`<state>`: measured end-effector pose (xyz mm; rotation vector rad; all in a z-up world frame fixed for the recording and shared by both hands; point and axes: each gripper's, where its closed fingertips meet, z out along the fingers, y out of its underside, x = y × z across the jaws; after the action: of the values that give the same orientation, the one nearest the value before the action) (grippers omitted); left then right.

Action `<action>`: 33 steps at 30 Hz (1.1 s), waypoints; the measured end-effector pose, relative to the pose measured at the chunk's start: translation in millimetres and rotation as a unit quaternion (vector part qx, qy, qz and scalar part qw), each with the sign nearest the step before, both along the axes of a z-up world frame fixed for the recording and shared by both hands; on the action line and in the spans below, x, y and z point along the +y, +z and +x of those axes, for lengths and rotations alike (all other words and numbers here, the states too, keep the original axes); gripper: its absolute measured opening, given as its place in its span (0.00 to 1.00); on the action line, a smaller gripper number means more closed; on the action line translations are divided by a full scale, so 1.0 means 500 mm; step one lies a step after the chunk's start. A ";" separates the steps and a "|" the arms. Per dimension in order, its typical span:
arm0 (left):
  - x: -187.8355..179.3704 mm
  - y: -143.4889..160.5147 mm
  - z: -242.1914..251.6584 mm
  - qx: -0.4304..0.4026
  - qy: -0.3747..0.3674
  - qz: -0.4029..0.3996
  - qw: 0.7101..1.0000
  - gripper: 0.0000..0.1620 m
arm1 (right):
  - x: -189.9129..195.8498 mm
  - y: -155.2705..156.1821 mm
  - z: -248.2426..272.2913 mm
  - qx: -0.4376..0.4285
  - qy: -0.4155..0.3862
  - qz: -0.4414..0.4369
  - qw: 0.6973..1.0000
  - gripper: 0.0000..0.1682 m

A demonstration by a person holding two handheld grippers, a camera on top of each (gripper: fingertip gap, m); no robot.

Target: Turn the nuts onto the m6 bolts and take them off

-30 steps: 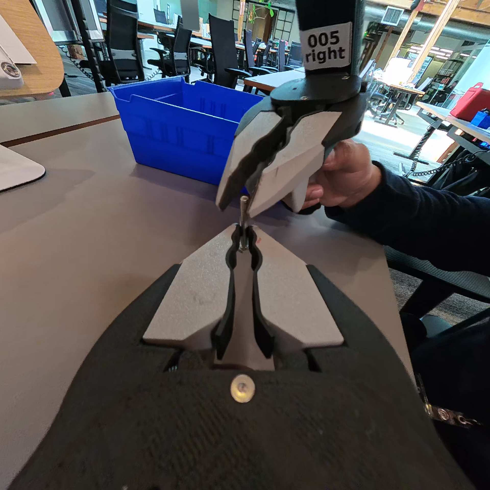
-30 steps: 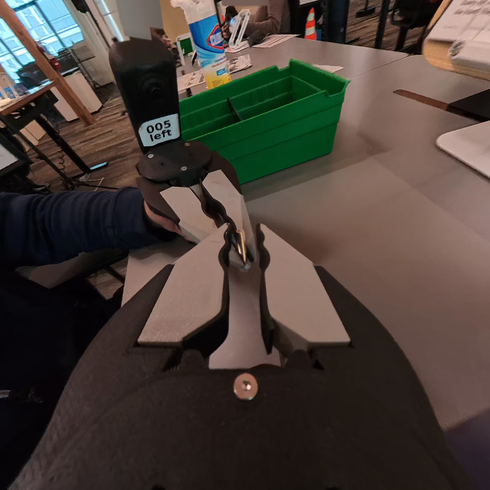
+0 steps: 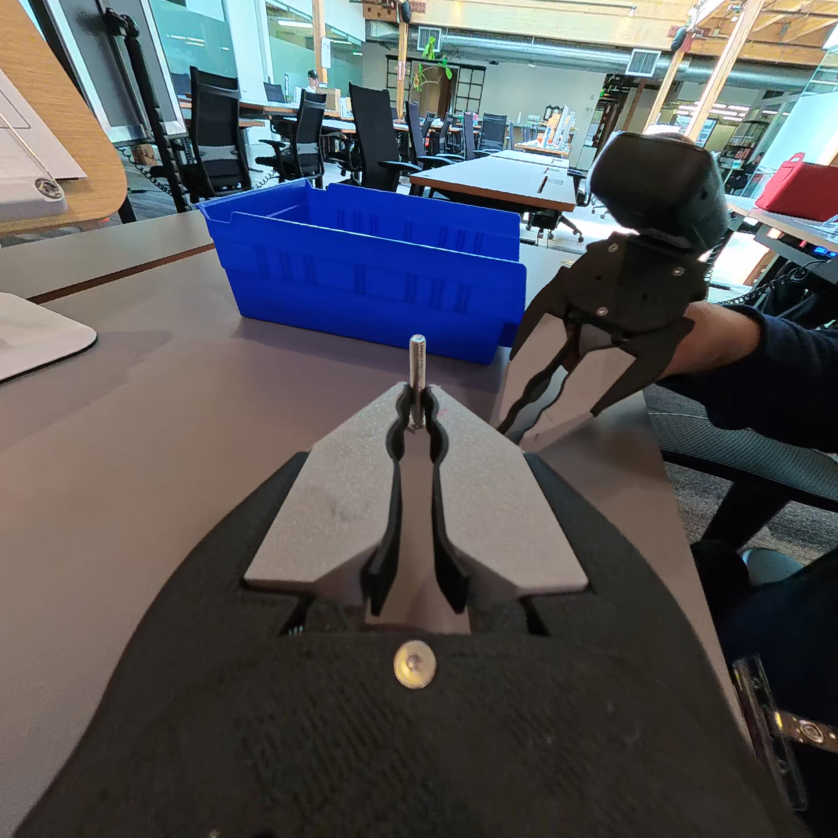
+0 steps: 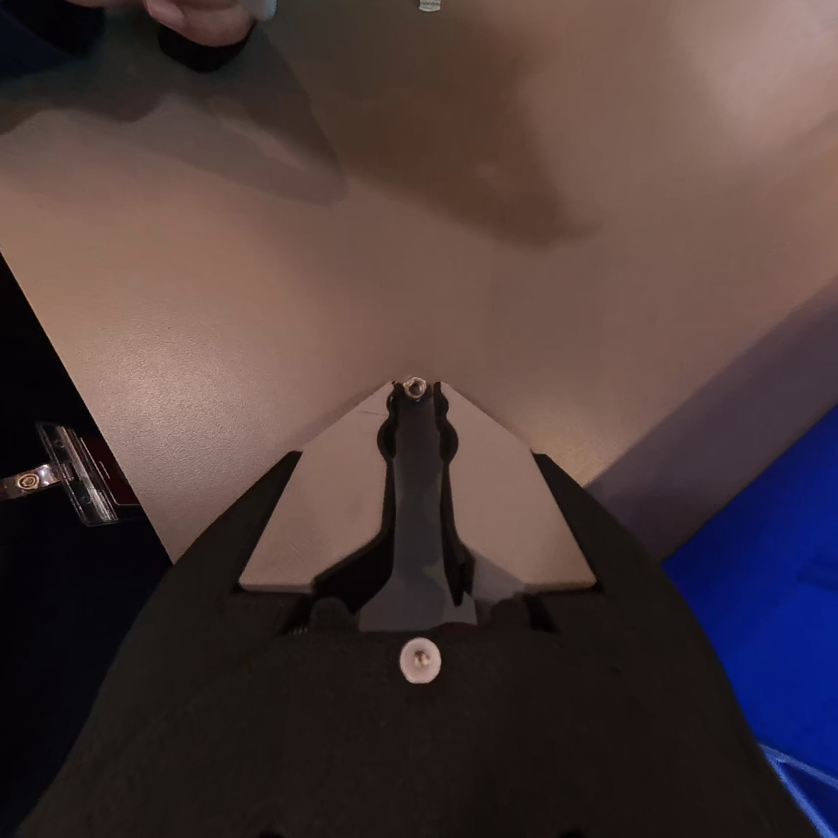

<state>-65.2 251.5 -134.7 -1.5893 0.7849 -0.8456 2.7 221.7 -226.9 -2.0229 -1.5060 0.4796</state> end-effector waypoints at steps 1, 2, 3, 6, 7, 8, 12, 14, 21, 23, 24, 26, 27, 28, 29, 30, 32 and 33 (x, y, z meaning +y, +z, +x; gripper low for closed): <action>0.001 -0.001 0.000 0.000 0.000 -0.002 1.000 0.02 | 0.000 0.000 0.000 0.000 0.001 0.001 1.000 0.07; 0.001 -0.001 0.000 0.000 0.000 -0.003 1.000 0.02 | 0.000 0.000 -0.001 0.001 0.002 0.000 1.000 0.06; 0.001 -0.001 0.000 -0.001 0.000 -0.004 1.000 0.02 | 0.000 0.000 -0.002 0.001 0.002 -0.001 1.000 0.06; 0.000 -0.002 0.001 0.001 -0.001 -0.005 1.000 0.02 | 0.002 0.000 -0.004 0.002 0.005 -0.003 1.000 0.04; 0.000 -0.002 0.001 0.002 -0.001 -0.005 1.000 0.02 | 0.002 0.000 -0.004 0.001 0.006 -0.005 1.000 0.04; 0.000 -0.003 0.001 0.002 -0.002 -0.006 1.000 0.02 | 0.002 0.000 -0.004 0.001 0.006 -0.008 1.000 0.04; -0.002 -0.003 0.001 -0.001 -0.006 -0.009 1.000 0.02 | -0.001 0.001 -0.002 -0.001 0.007 -0.025 1.000 0.04; -0.003 -0.003 0.002 0.000 -0.008 -0.009 1.000 0.02 | -0.003 0.009 -0.003 0.010 0.007 -0.036 0.999 0.04; -0.045 -0.012 0.039 0.028 -0.073 0.005 0.997 0.02 | -0.003 0.114 -0.026 0.083 0.031 -0.061 0.994 0.04; -0.058 -0.013 0.049 0.038 -0.088 0.018 0.995 0.02 | -0.001 0.161 -0.038 0.104 0.044 -0.060 0.992 0.04; -0.060 -0.013 0.052 0.040 -0.087 0.025 0.995 0.02 | 0.001 0.184 -0.045 0.112 0.050 -0.058 0.991 0.04; -0.062 -0.011 0.056 0.041 -0.087 0.033 0.995 0.02 | -0.001 0.224 -0.062 0.121 0.067 -0.057 0.989 0.04; -0.060 -0.009 0.056 0.039 -0.083 0.035 0.995 0.02 | -0.002 0.239 -0.071 0.122 0.075 -0.056 0.988 0.04; -0.057 -0.009 0.056 0.037 -0.079 0.033 0.996 0.02 | -0.002 0.251 -0.079 0.119 0.082 -0.055 0.988 0.04; -0.053 -0.010 0.054 0.036 -0.075 0.027 0.996 0.02 | -0.001 0.260 -0.088 0.113 0.087 -0.052 0.988 0.04; -0.049 -0.010 0.052 0.033 -0.070 0.021 0.997 0.02 | 0.001 0.264 -0.095 0.105 0.091 -0.050 0.989 0.04; -0.045 -0.011 0.049 0.028 -0.067 0.007 0.997 0.02 | 0.007 0.262 -0.108 0.082 0.094 -0.046 0.991 0.04; -0.043 -0.014 0.047 0.028 -0.065 -0.001 0.997 0.02 | 0.010 0.258 -0.113 0.072 0.094 -0.049 0.992 0.04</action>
<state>-41.4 230.1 -141.6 -1.5827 0.9356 -0.8982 -53.9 226.8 -98.1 -1.8828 -1.6179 0.7706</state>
